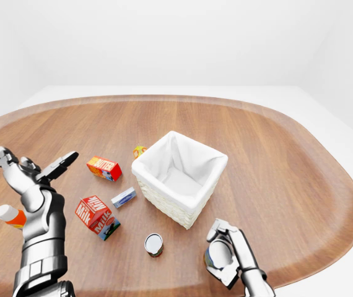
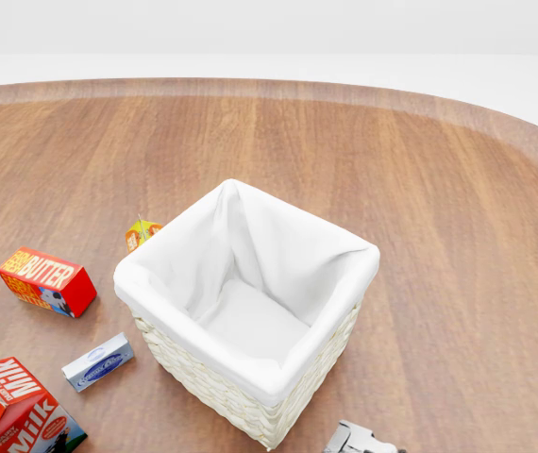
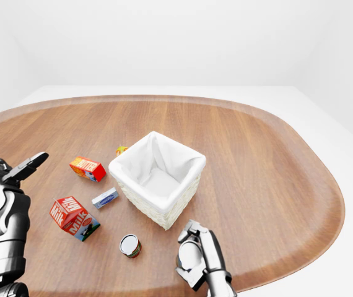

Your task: Pick up the alphabet soup, and put it in the basket.

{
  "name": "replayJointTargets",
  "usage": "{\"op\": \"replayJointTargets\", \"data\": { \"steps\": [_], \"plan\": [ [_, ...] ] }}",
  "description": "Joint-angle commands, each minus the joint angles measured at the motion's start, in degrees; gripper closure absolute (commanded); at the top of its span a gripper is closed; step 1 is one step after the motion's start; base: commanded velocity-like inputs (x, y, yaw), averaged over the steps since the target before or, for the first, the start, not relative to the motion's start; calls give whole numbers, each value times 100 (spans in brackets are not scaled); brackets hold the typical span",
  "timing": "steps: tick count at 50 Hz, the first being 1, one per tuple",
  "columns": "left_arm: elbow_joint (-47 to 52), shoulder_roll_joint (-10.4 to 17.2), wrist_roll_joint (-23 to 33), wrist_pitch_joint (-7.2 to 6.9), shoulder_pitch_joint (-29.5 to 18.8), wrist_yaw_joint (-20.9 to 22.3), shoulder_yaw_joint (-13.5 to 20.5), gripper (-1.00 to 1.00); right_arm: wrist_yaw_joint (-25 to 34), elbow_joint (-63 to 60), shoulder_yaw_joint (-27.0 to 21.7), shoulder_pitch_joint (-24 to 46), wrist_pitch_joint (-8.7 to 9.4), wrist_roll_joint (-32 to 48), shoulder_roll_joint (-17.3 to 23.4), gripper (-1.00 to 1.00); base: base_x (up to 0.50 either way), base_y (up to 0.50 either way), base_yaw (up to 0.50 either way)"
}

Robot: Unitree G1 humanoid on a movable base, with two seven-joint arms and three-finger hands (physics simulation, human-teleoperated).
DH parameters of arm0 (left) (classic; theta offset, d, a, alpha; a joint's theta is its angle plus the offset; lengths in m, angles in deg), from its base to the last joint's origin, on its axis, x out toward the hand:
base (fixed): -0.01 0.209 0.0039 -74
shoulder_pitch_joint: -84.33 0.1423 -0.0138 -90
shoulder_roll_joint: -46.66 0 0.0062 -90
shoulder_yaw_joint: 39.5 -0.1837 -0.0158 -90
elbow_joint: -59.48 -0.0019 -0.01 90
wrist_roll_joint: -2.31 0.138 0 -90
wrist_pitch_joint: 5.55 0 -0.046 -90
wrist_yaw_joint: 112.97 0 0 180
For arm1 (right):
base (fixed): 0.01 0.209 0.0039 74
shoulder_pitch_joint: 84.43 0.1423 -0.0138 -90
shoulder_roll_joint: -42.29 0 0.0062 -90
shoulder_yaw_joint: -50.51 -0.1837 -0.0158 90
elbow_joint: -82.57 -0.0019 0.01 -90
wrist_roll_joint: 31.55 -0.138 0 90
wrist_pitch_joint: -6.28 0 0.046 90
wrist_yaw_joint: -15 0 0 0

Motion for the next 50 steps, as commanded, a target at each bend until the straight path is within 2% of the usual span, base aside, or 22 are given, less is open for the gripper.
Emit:
{"op": "replayJointTargets", "data": {
  "steps": [1,11,17,23,26,29,37,50],
  "plan": [
    [24,-16,25,0,5,2,14,-100,20,-1134,83,-344,0,38,164,100,0,0,0],
    [-86,-10,23,0,-31,11,-9,-100,43,-1787,80,-461,0,45,251,100,0,0,0],
    [-94,-3,19,0,-31,4,-10,-100,133,-2094,44,-471,205,15,245,100,0,0,0],
    [-173,5,30,0,-67,-7,-13,-100,212,-2787,159,-536,729,144,276,100,0,0,0],
    [-181,13,19,0,-70,-11,-20,-100,206,-3009,231,-537,910,185,314,100,0,0,0],
    [-160,16,13,0,-63,-12,-22,-100,180,-3152,284,-545,1000,198,355,100,0,0,0],
    [-216,13,18,0,-85,6,-31,-100,181,-3349,340,-418,1000,201,387,100,0,0,0],
    [-162,14,5,0,-59,20,-29,-100,376,-4470,639,-166,1000,568,421,100,0,0,0]
  ]
}}
